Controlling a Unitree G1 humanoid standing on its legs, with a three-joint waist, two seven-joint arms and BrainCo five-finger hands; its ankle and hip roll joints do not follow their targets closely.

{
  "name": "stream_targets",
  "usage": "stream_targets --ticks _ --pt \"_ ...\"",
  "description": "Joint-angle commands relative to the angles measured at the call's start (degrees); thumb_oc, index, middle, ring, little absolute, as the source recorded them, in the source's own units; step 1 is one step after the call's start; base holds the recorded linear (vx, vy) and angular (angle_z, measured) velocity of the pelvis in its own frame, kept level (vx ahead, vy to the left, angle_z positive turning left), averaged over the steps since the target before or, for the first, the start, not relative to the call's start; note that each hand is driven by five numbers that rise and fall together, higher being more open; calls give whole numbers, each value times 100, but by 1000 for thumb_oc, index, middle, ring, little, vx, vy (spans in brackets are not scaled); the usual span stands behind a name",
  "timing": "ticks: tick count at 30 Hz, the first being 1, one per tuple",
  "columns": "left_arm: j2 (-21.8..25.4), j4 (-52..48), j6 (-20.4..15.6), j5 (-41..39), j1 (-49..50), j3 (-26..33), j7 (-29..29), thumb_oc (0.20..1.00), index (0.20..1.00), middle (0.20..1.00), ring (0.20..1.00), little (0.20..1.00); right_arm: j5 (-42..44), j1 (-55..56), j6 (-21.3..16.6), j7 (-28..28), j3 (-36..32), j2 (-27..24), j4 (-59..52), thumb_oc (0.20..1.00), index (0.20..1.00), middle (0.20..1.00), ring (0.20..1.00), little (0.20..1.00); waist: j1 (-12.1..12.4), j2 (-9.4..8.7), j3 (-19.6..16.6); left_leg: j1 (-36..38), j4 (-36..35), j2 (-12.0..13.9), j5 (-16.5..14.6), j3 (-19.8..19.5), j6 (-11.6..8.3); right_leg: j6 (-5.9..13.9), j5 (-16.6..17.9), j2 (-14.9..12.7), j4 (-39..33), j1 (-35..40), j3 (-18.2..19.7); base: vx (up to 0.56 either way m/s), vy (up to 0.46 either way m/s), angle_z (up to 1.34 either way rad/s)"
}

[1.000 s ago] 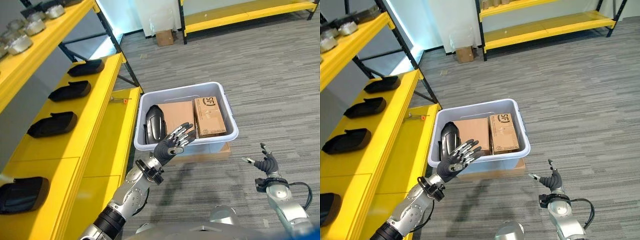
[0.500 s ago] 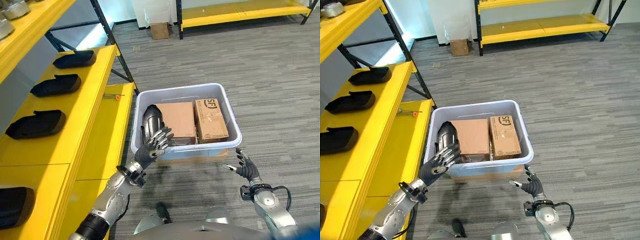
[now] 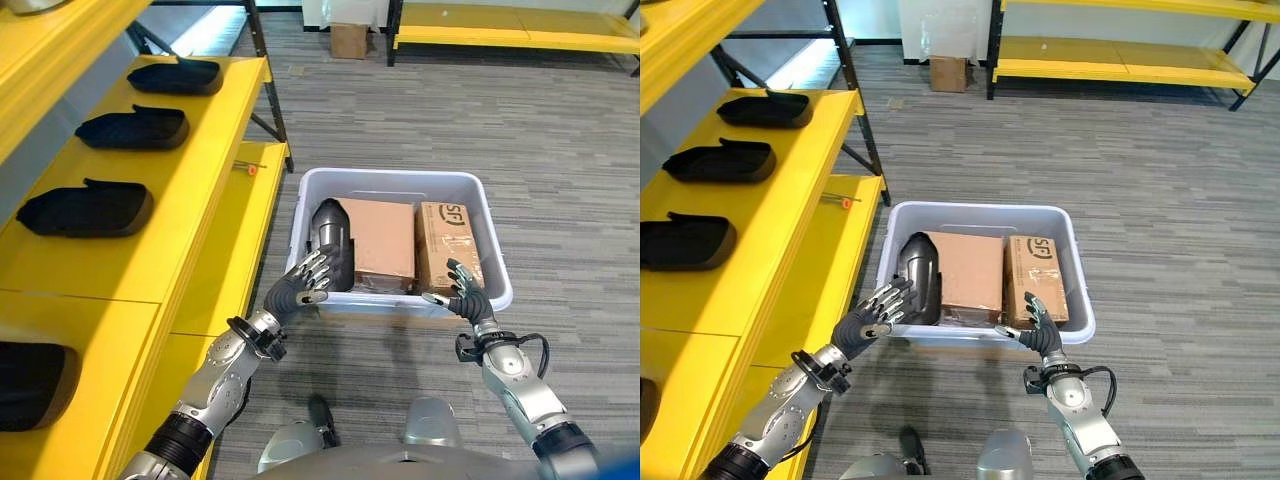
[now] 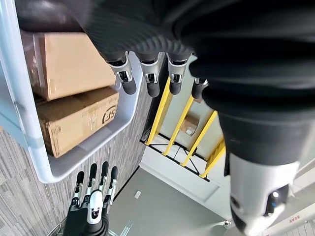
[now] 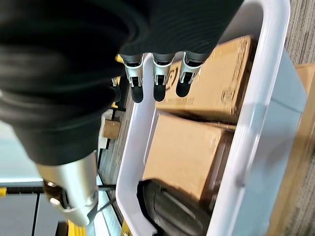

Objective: Move parts from the plastic box to the shelf.

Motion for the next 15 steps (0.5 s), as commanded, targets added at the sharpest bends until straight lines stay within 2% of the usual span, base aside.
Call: stream_targets --ticks 1,3,5,6,7,8,9,10,12,14,15 --pt "-88 -272 -52 97 171 28 175 1000 1000 1000 1000 1000 -30 117 -358 15 -38 -95 -302 1000 1000 1000 1000 1000 -124 96 -51 284 -465 2 -114 228 -78 -384 -299 817 -394 12 -655 58 -74 -9" --pt "-55 -327 145 177 219 94 454 1000 1000 1000 1000 1000 -211 177 -330 -97 -130 -108 -390 1000 1000 1000 1000 1000 -111 84 11 370 -465 51 -126 241 -139 -376 -103 619 -1163 65 -713 92 -179 -5" --pt "-9 -281 447 440 215 157 1005 1000 1000 1000 1000 1000 -202 156 -126 -176 -189 -125 -360 1000 1000 1000 1000 1000 -65 -5 72 498 -465 131 -190 281 -274 -233 576 224 -2728 131 -766 111 -375 -3" --pt "26 -197 397 703 211 148 1150 1000 1000 1000 1000 1000 20 126 -4 -234 -186 -94 -277 1000 1000 1000 1000 1000 -49 -64 122 576 -461 188 -297 260 -324 -77 1139 -6 -3264 76 -629 82 -417 -8" --pt "42 -180 392 807 254 133 1124 1000 1000 1000 1000 1000 120 140 -24 -234 -200 -64 -223 1000 1000 1000 1000 1000 -46 -70 134 601 -462 246 -306 277 -367 -31 1161 -33 -3421 101 -602 73 -392 -4" --pt "62 -179 396 889 315 103 1120 1000 1000 1000 1000 1000 87 174 -72 -182 -218 -63 -185 1000 1000 1000 1000 1000 -49 -48 130 614 -465 344 -250 309 -443 -41 919 32 -3639 281 -704 52 -270 0" --pt "50 -168 376 961 352 69 1131 1000 1000 1000 1000 1000 10 197 -115 -185 -216 -62 -164 1000 1000 1000 1000 1000 -21 -36 100 600 -465 391 -183 310 -498 -66 864 44 -3823 443 -804 62 -277 9" --pt "44 -189 377 1015 385 38 1157 1000 1000 1000 1000 1000 -82 188 -159 -232 -196 -50 -137 1000 1000 1000 1000 1000 54 -21 53 574 -465 439 -103 347 -563 -75 852 14 -3893 598 -1002 56 -240 17" --pt "36 -242 407 988 419 16 1139 1000 1000 1000 1000 1000 -172 102 -65 -372 -153 -49 -79 1000 1000 1000 1000 1000 112 14 -3 577 -465 504 -37 386 -640 -108 751 58 -3910 736 -1111 79 -239 11" --pt "-70 -320 442 1226 429 -28 1438 1000 1000 1000 1000 1000 88 31 118 -442 -139 -90 157 1000 1000 1000 1000 1000 118 95 -93 568 -442 633 121 360 -727 -312 187 319 -3847 1015 -1196 138 -284 -23" --pt "-68 -340 485 1170 471 14 1694 1000 1000 1000 1000 1000 178 42 56 -357 -158 -95 213 1000 1000 1000 1000 1000 117 111 -98 576 -430 648 132 338 -736 -380 74 372 -3823 1096 -1191 124 -243 -33"
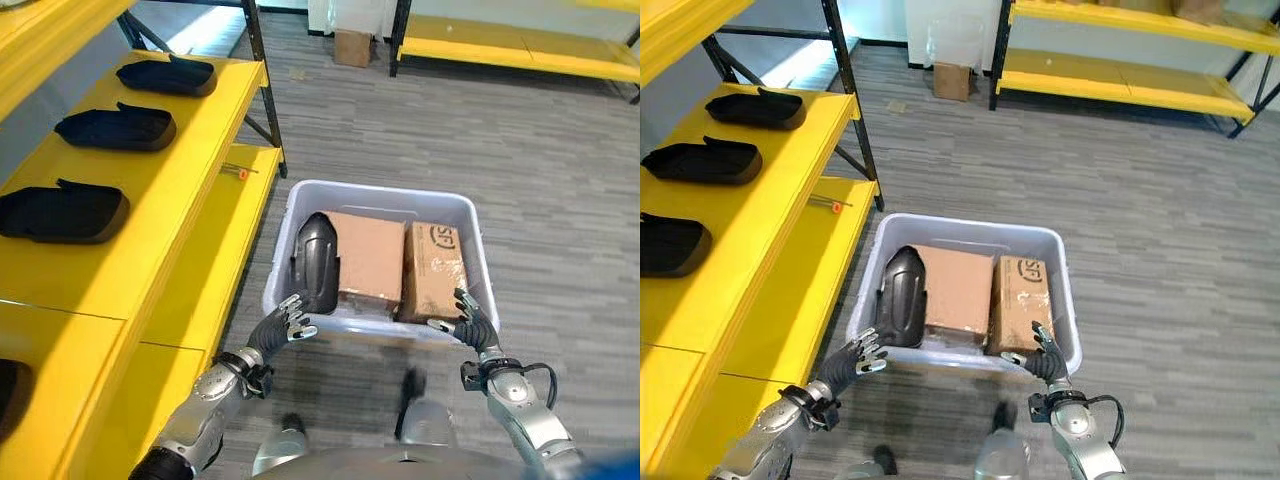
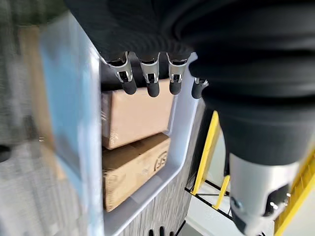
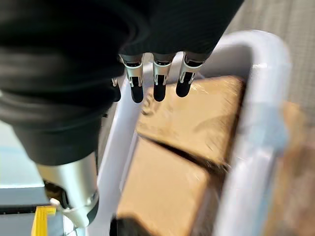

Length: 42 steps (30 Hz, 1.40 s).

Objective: Move parts from the plastic box to the shelf.

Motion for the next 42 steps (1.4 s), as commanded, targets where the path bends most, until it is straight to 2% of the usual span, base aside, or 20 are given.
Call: stream_targets --ticks 1,3,7,10,14,15,17,19,20,21,23,25,26,28,31,33,35,36,39,42 --pt "27 -410 -147 42 -252 171 649 1000 1000 1000 1000 1000 187 -65 -186 32 -51 -43 -147 1000 1000 1000 1000 1000 -79 -28 -9 -142 -58 -248 90 225 306 289 -683 -59 715 159 97 90 -195 -21" --pt "23 -393 -76 -211 -167 435 858 1000 1000 1000 1000 1000 123 78 -190 51 -74 -96 -418 1000 1000 1000 1000 1000 -70 -24 -46 -140 13 -226 63 193 303 164 -820 44 679 286 95 87 -249 -15" --pt "-1 -378 -93 65 -124 605 788 1000 1000 1000 1000 1000 164 94 -122 30 -174 -250 -531 1000 1000 1000 1000 1000 -66 13 -37 -273 214 -141 70 120 215 -22 -922 138 609 363 142 44 -161 -10" --pt "-73 -338 -115 169 -237 627 1003 1000 1000 1000 1000 1000 205 59 -187 31 -267 -378 -504 1000 1000 1000 1000 1000 -135 84 6 -445 410 -51 93 126 129 -135 -977 151 561 367 215 25 -142 -12" --pt "-124 -201 -269 180 -490 592 1239 1000 1000 1000 1000 1000 298 75 -315 261 -358 -477 -600 1000 1000 1000 1000 1000 -347 150 59 -588 952 28 23 623 159 -267 -1096 136 625 341 118 -12 -74 -7" --pt "-137 -195 -270 152 -521 587 1256 1000 1000 1000 1000 1000 295 68 -326 283 -356 -482 -607 1000 1000 1000 1000 1000 -347 160 75 -654 1115 64 62 605 140 -296 -1121 151 641 336 130 -32 -59 10" --pt "-166 -208 -273 91 -623 583 1364 1000 1000 1000 1000 1000 239 32 -506 416 -327 -490 -626 1000 1000 1000 1000 1000 -332 192 148 -887 1490 189 228 388 62 -389 -1205 213 745 310 224 -1 -23 6" --pt "-224 -168 -198 19 -747 568 1417 1000 1000 1000 1000 1000 315 4 -602 462 -291 -511 -748 1000 1000 1000 1000 1000 -403 254 160 -866 1238 643 992 411 -242 -429 -1259 265 801 321 234 51 67 -13" --pt "-234 -154 -184 -9 -765 560 1418 1000 1000 1000 1000 1000 321 3 -597 452 -290 -519 -770 1000 1000 1000 1000 1000 -426 258 152 -846 1185 693 1067 454 -269 -431 -1261 262 798 326 220 133 330 -10" --pt "-325 -3 -99 -81 -960 411 1566 1000 1000 1000 1000 1000 391 -45 -545 389 -278 -573 -872 1000 1000 1000 1000 1000 -578 286 54 -680 767 792 985 633 -216 -336 -1322 46 992 254 192 144 344 15" --pt "-354 46 0 -219 -1009 370 1662 1000 1000 1000 1000 1000 437 -21 -519 328 -274 -579 -881 1000 1000 1000 1000 1000 -615 314 46 -667 757 812 958 689 -227 -326 -1358 -13 1094 244 167 149 290 40" --pt "-469 113 280 -647 -1059 342 1677 1000 1000 1000 1000 1000 470 70 -449 272 -299 -560 -948 1000 1000 1000 1000 1000 -654 346 54 -610 781 716 782 681 -177 -308 -1375 -24 1163 261 200 200 226 17" --pt "-569 197 306 -403 -1064 345 1932 1000 1000 1000 1000 1000 523 169 -417 333 -323 -525 -925 1000 1000 1000 1000 1000 -679 355 71 -574 823 570 564 617 -87 -286 -1368 -19 1195 287 309 234 223 11" --pt "-614 295 274 -256 -1127 282 2239 1000 1000 1000 1000 1000 465 212 -389 400 -293 -453 -934 1000 1000 1000 1000 1000 -707 326 88 -549 826 432 341 549 2 -242 -1314 -13 1190 264 429 204 165 13" --pt "-694 390 4 -298 -1328 216 2749 1000 1000 1000 1000 1000 289 222 -165 631 -167 -387 -1081 1000 1000 1000 1000 1000 -754 198 156 -555 826 279 69 480 98 -157 -1236 15 1138 126 585 129 29 3" --pt "-739 418 -41 -234 -1538 169 3131 1000 1000 1000 1000 1000 210 117 -181 685 -57 -401 -1141 1000 1000 1000 1000 1000 -748 123 249 -712 877 267 5 428 119 -130 -1231 55 1172 -100 641 -34 -46 -5" --pt "-784 549 -128 -165 -1838 91 3504 1000 1000 1000 1000 1000 228 -90 -263 599 63 -446 -1155 1000 1000 1000 1000 1000 -743 42 425 -985 985 317 -1 367 92 -125 -1220 104 1209 -360 682 -223 -110 -7" --pt "-901 883 -483 274 -2337 -14 4197 1000 1000 1000 1000 1000 460 -423 -374 484 245 -464 -1158 1000 1000 1000 1000 1000 -753 -89 693 -1378 1077 380 33 318 54 -114 -1202 204 1231 -740 732 -321 -145 -11" --pt "-1011 1159 -897 630 -2858 -25 5044 1000 1000 1000 1000 1000 528 -645 -318 390 407 -472 -1147 1000 1000 1000 1000 1000 -772 -206 939 -1782 1239 441 51 312 29 -126 -1226 271 1337 -1120 788 -201 -85 -13" --pt "-1093 1592 -1025 998 -3357 19 5512 1000 1000 1000 1000 1000 593 -802 -323 323 562 -492 -1153 1000 1000 1000 1000 1000 -792 -329 1176 -2273 1583 548 27 294 3 -166 -1270 329 1606 -1562 855 -143 -76 -8"
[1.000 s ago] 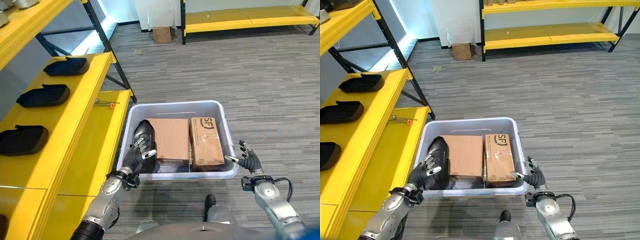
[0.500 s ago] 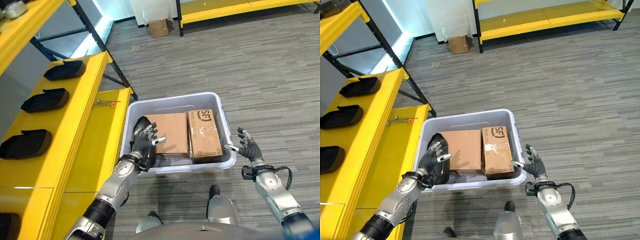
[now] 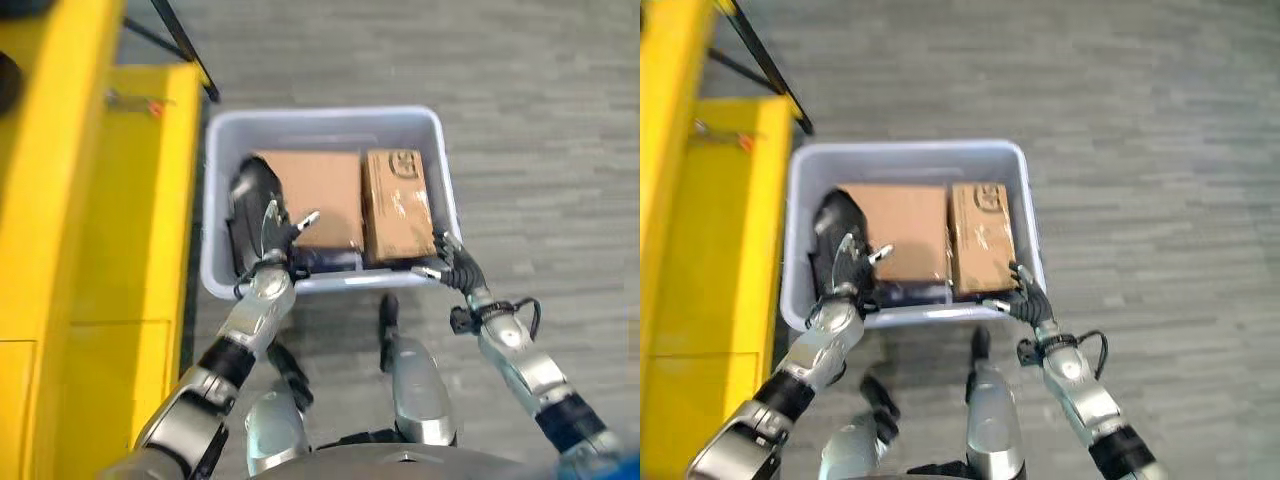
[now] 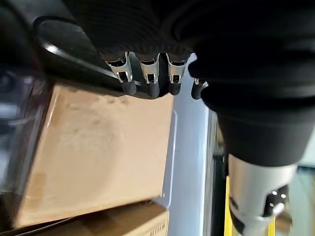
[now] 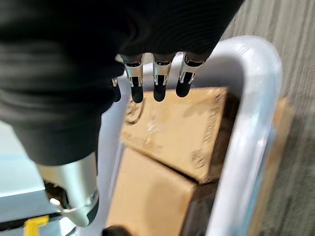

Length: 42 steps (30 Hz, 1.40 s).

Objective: Move parts from the plastic box to the shelf.

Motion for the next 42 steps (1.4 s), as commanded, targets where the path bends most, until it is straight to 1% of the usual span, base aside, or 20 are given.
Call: stream_targets --ticks 1,4,6,8,9,10,11,12,15,18,20,22,23,26,27,31,34,37,40,42 --pt "-42 213 -527 669 47 145 562 1000 1000 1000 1000 1000 207 249 -246 -123 141 -125 -266 1000 1000 1000 1000 1000 -56 78 -325 -543 347 142 -28 -520 -6 88 -1018 282 707 -24 133 -126 -83 -14" --pt "-103 593 -572 736 -266 141 523 1000 1000 1000 1000 1000 119 167 -253 -146 224 -183 -271 1000 1000 1000 1000 1000 -110 -8 -166 -811 566 235 -55 -513 -27 71 -1032 331 867 -305 180 -74 -40 -15" --pt "-100 852 -701 1035 -533 135 701 1000 1000 1000 1000 1000 118 82 -109 -203 255 -234 -278 1000 1000 1000 1000 1000 -173 -51 -82 -960 685 300 -52 -494 -49 54 -1060 376 959 -471 232 -56 -2 -15" --pt "-153 1093 -698 1038 -806 136 814 1000 1000 1000 1000 1000 120 -17 -58 -232 285 -298 -199 1000 1000 1000 1000 1000 -228 -81 13 -1098 810 408 48 -489 -106 11 -1078 432 999 -558 261 -42 11 -12" --pt "-195 1226 -670 984 -938 148 1125 1000 1000 1000 1000 1000 145 -47 -54 -200 271 -332 -180 1000 1000 1000 1000 1000 -257 -109 50 -1153 853 453 78 -480 -126 -6 -1082 455 1009 -605 262 -52 -58 -28" --pt "-214 1630 -689 1118 -1305 299 2087 1000 1000 1000 1000 1000 227 -111 -107 -159 301 -343 -126 1000 1000 1000 1000 1000 -334 -258 100 -1274 953 540 26 -435 -140 2 -1066 485 1036 -747 262 -49 -73 -26" --pt "-208 1663 -684 1213 -1346 321 2240 1000 1000 1000 1000 1000 241 -122 -119 -158 311 -340 -117 1000 1000 1000 1000 1000 -340 -276 102 -1286 960 549 17 -429 -141 5 -1061 486 1035 -763 258 -62 -151 -21" --pt "-151 1842 -679 1450 -1537 443 2747 1000 1000 1000 1000 1000 322 -144 -148 -166 355 -310 -98 1000 1000 1000 1000 1000 -352 -385 100 -1361 1005 588 -35 -423 -158 17 -1043 500 1014 -810 236 -33 -119 -9" --pt "-79 2096 -535 1478 -1782 651 3095 1000 1000 1000 1000 1000 476 -169 -197 -277 466 -224 -50 1000 1000 1000 1000 1000 -332 -547 106 -1484 1108 654 -89 -459 -202 44 -988 528 971 -875 176 -18 -189 -11" --pt "-29 2332 -560 1683 -1940 737 3362 1000 1000 1000 1000 1000 587 -198 -254 -345 544 -191 3 1000 1000 1000 1000 1000 -324 -619 107 -1577 1177 712 -85 -494 -245 38 -976 541 958 -922 144 -8 -126 3" --pt "45 2465 -673 2106 -2086 823 4015 1000 1000 1000 1000 1000 695 -225 -271 -365 583 -173 52 1000 1000 1000 1000 1000 -317 -656 108 -1641 1219 737 -89 -523 -271 30 -976 545 970 -965 135 -2 -89 14" --pt "216 2494 -702 2633 -2173 850 4288 1000 1000 1000 1000 1000 754 -213 -323 -392 626 -155 93 1000 1000 1000 1000 1000 -299 -665 109 -1688 1230 743 -115 -531 -276 27 -978 537 975 -998 131 -6 -94 10" --pt "455 2396 -951 3943 -2276 676 4285 1000 1000 1000 1000 1000 785 -197 -383 -414 684 -129 121 1000 1000 1000 1000 1000 -273 -681 109 -1713 1238 738 -164 -538 -260 22 -969 530 991 -1027 120 -7 -90 16" --pt "545 2050 -1029 4412 -2301 455 4585 1000 1000 1000 1000 1000 833 -113 -510 -434 690 -206 156 1000 1000 1000 1000 1000 -241 -633 109 -1745 1218 698 -180 -561 -243 2 -984 508 1019 -1068 128 2 -16 13" --pt "608 1876 -1202 4935 -2303 402 4946 1000 1000 1000 1000 1000 836 -54 -659 -478 698 -202 229 1000 1000 1000 1000 1000 -227 -606 109 -1737 1227 670 -201 -574 -226 -3 -1004 506 1043 -1066 135 15 8 11" --pt "598 1487 -1561 5738 -2222 428 5375 1000 1000 1000 1000 1000 796 59 -913 -445 688 -163 363 1000 1000 1000 1000 1000 -155 -540 109 -1792 1217 614 -206 -654 -222 -8 -1017 462 1025 -1071 98 -3 1 9" --pt "568 1073 -1562 5988 -2127 489 5458 1000 1000 1000 1000 1000 770 81 -968 -521 725 -106 370 1000 1000 1000 1000 1000 -95 -482 109 -1812 1199 548 -230 -714 -219 -1 -1042 414 1020 -1070 69 -3 9 2" --pt "582 747 -1445 6017 -2000 496 5458 1000 1000 1000 1000 1000 748 88 -878 -567 717 -60 347 1000 1000 1000 1000 1000 -47 -448 109 -1813 1120 472 -251 -748 -212 18 -1025 382 982 -1072 40 -2 0 6" --pt "527 736 -1265 5619 -1886 466 5438 1000 1000 1000 1000 1000 689 82 -786 -496 739 -52 408 1000 1000 1000 1000 1000 -11 -421 109 -1850 1112 443 -242 -787 -220 27 -1030 369 987 -1094 26 -4 2 14" --pt "493 890 -1189 5294 -1835 477 5246 1000 1000 1000 1000 1000 663 74 -733 -482 774 -47 433 1000 1000 1000 1000 1000 14 -421 109 -1878 1130 437 -247 -808 -225 32 -1034 357 1004 -1109 15 -8 -6 6"
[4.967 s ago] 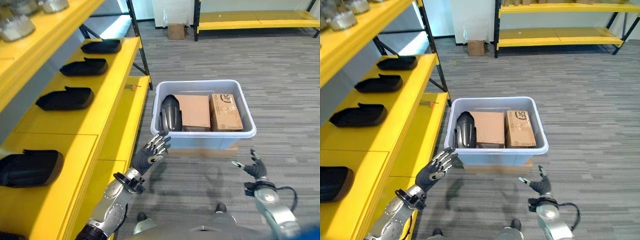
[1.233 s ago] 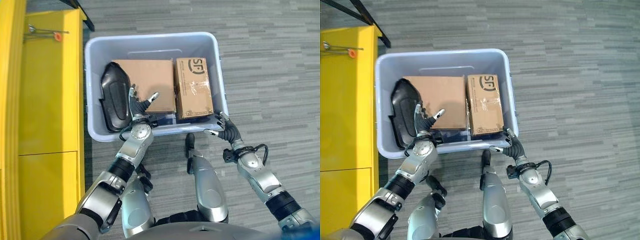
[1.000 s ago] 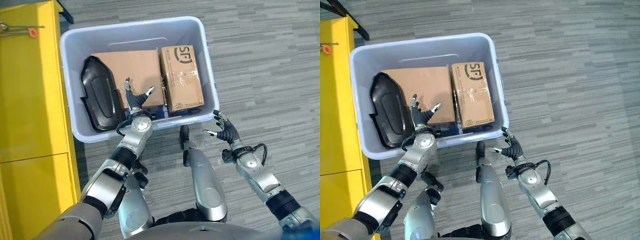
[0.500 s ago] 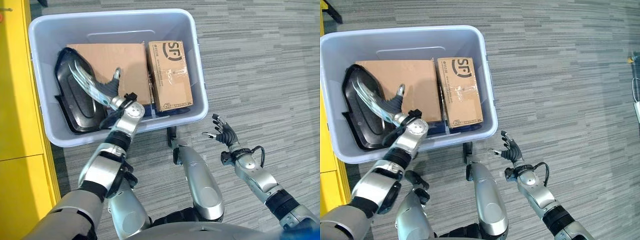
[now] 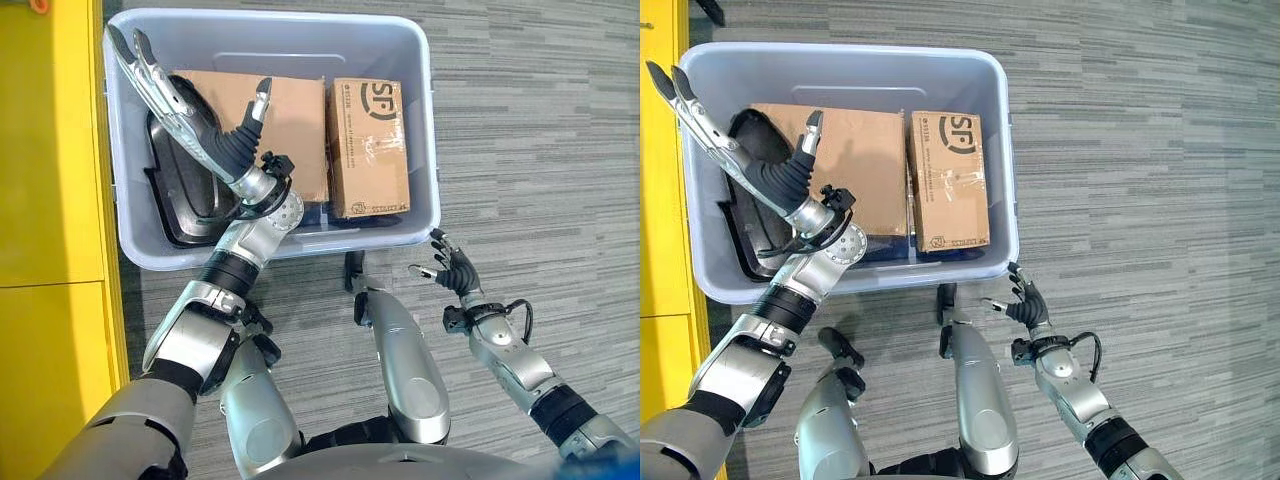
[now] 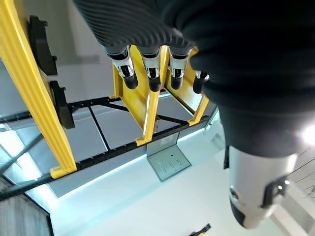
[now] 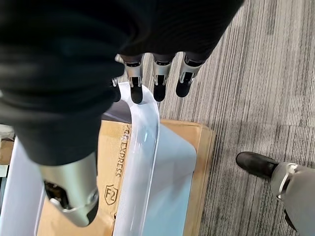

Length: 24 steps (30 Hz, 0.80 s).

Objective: Move parts from the plastic box to the shelf.

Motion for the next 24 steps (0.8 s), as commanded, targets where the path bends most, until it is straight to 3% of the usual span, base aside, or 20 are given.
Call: stream_targets --ticks 1,3,9,11,13,15,19,22,24 --pt "32 144 124 -613 67 91 -299 1000 1000 1000 1000 1000 -51 115 -25 107 22 174 -164 1000 1000 1000 1000 1000 81 -117 -166 -698 678 -96 -357 -437 14 414 -747 16 319 64 124 -9 -21 6" --pt "-88 502 283 -1807 164 124 -911 1000 1000 1000 1000 1000 70 83 -53 82 23 193 -32 1000 1000 1000 1000 1000 110 -151 -166 -746 713 -81 -366 -450 6 435 -716 15 318 37 107 -5 -41 5" --pt "-206 1018 576 -2702 264 178 -1391 1000 1000 1000 1000 1000 146 -30 -18 98 48 246 -15 1000 1000 1000 1000 1000 110 -239 -166 -816 762 -38 -382 -443 -14 464 -677 31 308 -13 87 -6 -37 5" --pt "-310 1224 833 -3291 302 206 -1733 1000 1000 1000 1000 1000 162 -108 90 98 51 264 -39 1000 1000 1000 1000 1000 97 -271 -166 -826 760 -27 -376 -436 -23 475 -658 45 313 -44 92 2 -7 3" --pt "-405 1387 902 -3109 351 157 -2249 1000 1000 1000 1000 1000 182 -167 164 69 65 295 -62 1000 1000 1000 1000 1000 79 -308 -166 -842 752 -21 -387 -408 -19 490 -629 50 308 -81 95 0 0 0" --pt "-438 1398 996 -2788 355 38 -2278 1000 1000 1000 1000 1000 173 -190 242 76 51 275 -124 1000 1000 1000 1000 1000 60 -319 -166 -852 730 -17 -381 -382 -17 497 -608 50 299 -112 109 0 0 0" --pt "-539 1451 1147 -3383 377 -76 -2258 1000 1000 1000 1000 1000 145 -240 362 107 56 226 -172 1000 1000 1000 1000 1000 3 -320 -166 -869 707 -29 -367 -335 -16 500 -595 61 303 -181 165 -10 36 0" --pt "-600 1546 1090 -3288 401 -119 -2798 1000 1000 1000 1000 1000 134 -283 328 106 75 254 -159 1000 1000 1000 1000 1000 -19 -345 -166 -886 710 -17 -365 -307 -15 504 -578 66 310 -220 177 0 0 0" --pt "-661 1569 1272 -3513 407 -203 -3290 1000 1000 1000 1000 1000 232 -314 182 133 52 247 -162 1000 1000 1000 1000 1000 -38 -340 -166 -880 700 -19 -361 -287 -4 504 -568 69 301 -232 192 0 0 0"
